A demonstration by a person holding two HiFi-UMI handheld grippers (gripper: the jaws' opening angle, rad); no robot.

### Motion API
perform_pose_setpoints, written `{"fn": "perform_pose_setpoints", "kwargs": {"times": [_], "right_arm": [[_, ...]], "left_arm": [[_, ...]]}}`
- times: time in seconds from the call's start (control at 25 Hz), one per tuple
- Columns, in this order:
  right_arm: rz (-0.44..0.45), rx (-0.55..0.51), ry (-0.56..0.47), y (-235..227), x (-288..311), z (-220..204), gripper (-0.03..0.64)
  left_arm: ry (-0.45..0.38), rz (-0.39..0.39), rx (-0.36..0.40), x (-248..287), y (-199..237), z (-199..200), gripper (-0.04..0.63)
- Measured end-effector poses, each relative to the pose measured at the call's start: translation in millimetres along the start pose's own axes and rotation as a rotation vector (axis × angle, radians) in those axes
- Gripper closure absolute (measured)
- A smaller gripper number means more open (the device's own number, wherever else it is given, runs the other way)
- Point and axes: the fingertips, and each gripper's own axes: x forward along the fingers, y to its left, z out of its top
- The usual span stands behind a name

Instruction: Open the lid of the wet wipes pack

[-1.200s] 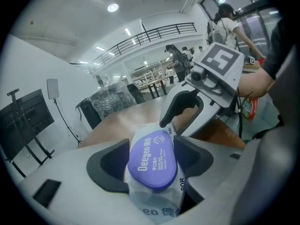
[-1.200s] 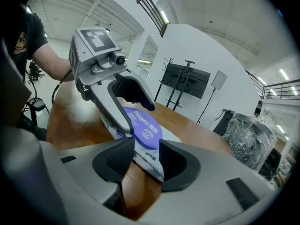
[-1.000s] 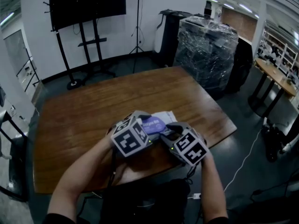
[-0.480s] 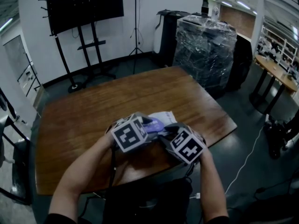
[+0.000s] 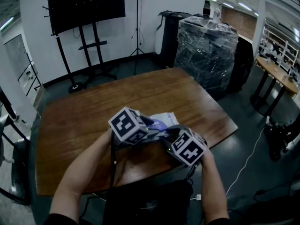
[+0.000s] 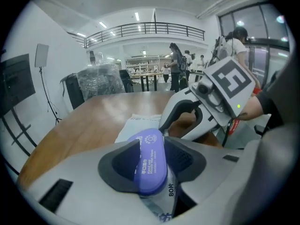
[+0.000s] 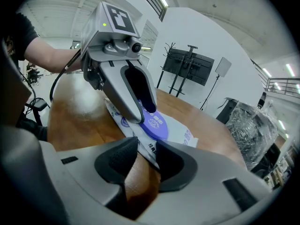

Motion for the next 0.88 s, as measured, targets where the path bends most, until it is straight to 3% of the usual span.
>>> {"fn": "perform_pose_setpoints", "kwargs": {"times": [0.12, 0.2, 0.52, 0.72, 0.88], "right_arm": [[-0.004, -0.013, 0.012, -0.1, 0.6, -0.6, 0.483], [-0.006, -0.01, 0.013, 0.4, 1.0, -0.4, 0.483], [-0.011, 0.009, 0.001, -1.1, 2.2, -0.2, 0.483], [-0.011, 0.012, 0.0, -1.5, 1.8, 0.2, 0.483], [-0.017, 0.016, -0.004, -1.1, 1.5, -0.6, 0.484]], "left_arm": [[-0.071, -0.039, -0.126, -7.9, 5.6, 8.8, 0.453], [-0.077, -0.05, -0.141, -10.4, 6.4, 10.9, 0.459], [-0.111, 0.035, -0.081, -17.2, 17.0, 24.8, 0.462], [-0.131, 0.205, -0.003, -27.0, 39.8, 31.5, 0.513], [-0.123, 0.296, 0.059, -27.8, 52.1, 32.3, 0.534]]}}
